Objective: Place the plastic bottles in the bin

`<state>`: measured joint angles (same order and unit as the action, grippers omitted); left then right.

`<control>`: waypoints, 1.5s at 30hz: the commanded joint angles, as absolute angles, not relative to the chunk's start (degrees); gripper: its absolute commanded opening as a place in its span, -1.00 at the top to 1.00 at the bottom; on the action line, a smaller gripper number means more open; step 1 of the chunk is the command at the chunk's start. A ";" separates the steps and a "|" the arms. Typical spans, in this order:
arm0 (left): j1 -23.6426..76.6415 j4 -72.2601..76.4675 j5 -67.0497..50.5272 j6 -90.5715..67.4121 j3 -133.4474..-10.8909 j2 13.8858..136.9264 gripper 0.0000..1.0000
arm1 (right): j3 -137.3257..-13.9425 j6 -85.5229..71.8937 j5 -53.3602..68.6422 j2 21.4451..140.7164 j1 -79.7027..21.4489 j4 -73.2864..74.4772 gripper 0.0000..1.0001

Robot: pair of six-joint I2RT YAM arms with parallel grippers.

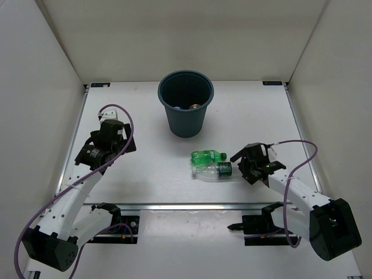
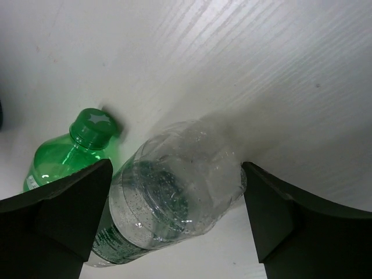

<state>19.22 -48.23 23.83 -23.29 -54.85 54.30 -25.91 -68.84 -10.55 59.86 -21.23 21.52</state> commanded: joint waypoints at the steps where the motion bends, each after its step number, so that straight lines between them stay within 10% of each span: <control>1: 18.99 -48.34 24.26 -23.29 -57.21 53.43 -0.95 | -24.96 -71.27 -13.27 59.94 -21.18 18.37 -0.72; 22: 18.20 -47.20 22.67 -24.61 -55.73 51.94 -0.98 | -33.38 -56.17 -5.47 41.06 -5.02 24.78 0.84; 30: 18.28 -44.74 21.01 -24.96 -55.02 53.26 -0.97 | -47.62 -43.17 -0.71 45.94 -2.01 17.96 0.81; 45: 19.07 -47.46 10.38 -35.41 -41.49 43.16 -0.97 | -105.17 -12.67 -17.57 94.36 -25.21 3.78 0.76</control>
<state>18.81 -46.83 14.13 -31.35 -43.20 46.85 -97.45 -19.68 -14.41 88.92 -23.97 7.49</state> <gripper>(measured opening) 0.989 0.637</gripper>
